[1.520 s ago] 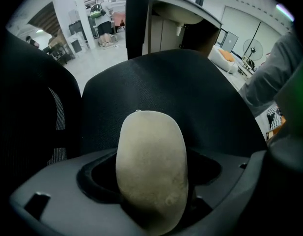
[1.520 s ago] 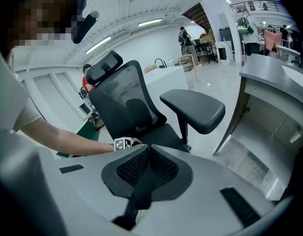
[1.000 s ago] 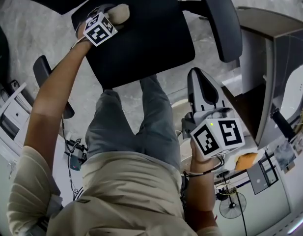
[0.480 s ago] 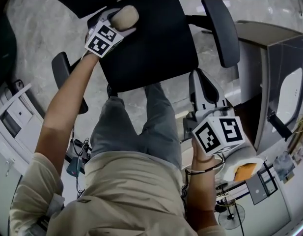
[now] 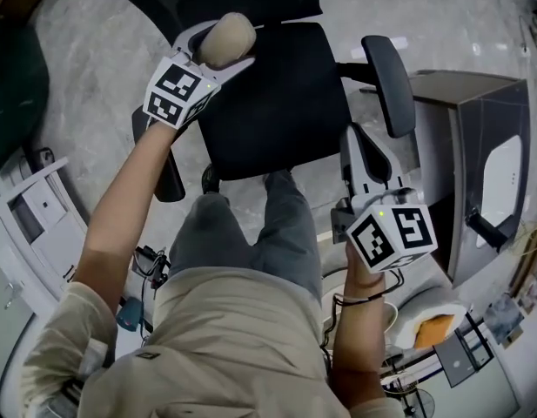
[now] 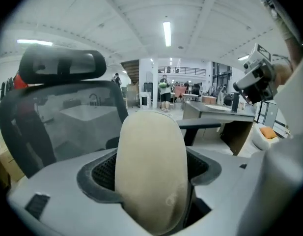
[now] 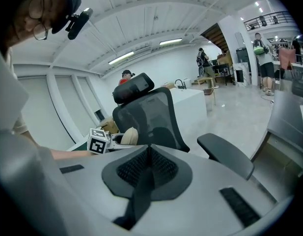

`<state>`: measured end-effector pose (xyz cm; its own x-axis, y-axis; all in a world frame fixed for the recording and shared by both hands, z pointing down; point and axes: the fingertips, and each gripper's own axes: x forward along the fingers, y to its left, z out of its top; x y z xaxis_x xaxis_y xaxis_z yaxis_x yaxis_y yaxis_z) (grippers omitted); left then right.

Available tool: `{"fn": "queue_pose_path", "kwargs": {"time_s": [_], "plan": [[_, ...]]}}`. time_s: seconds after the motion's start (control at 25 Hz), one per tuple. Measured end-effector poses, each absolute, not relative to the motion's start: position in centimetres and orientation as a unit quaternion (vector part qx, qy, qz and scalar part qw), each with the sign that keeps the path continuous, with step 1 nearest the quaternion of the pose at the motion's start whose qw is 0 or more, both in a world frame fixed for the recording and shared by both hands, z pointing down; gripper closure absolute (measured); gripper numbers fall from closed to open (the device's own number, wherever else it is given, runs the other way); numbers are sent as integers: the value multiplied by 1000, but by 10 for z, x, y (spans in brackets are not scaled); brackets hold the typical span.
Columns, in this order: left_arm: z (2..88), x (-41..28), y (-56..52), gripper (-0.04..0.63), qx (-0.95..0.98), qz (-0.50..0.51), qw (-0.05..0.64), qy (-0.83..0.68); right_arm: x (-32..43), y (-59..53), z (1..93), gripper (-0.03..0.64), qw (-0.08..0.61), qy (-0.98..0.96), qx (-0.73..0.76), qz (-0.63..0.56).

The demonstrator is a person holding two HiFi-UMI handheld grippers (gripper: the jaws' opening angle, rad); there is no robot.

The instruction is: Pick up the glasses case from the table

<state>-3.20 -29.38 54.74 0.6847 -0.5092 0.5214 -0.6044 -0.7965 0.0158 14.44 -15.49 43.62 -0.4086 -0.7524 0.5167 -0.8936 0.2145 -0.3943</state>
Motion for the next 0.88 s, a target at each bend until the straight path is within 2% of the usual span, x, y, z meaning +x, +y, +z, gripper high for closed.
{"fn": "queue_pose_path", "kwargs": {"time_s": [0.4,0.88], "plan": [[402,-63,-286,198,931,176,35,-319,123,-172,359,592,82,-795,535,273],[278,-111,-251,198,934,125,-17,-335,90,-181,276,594,58,-820,530,207]]}}
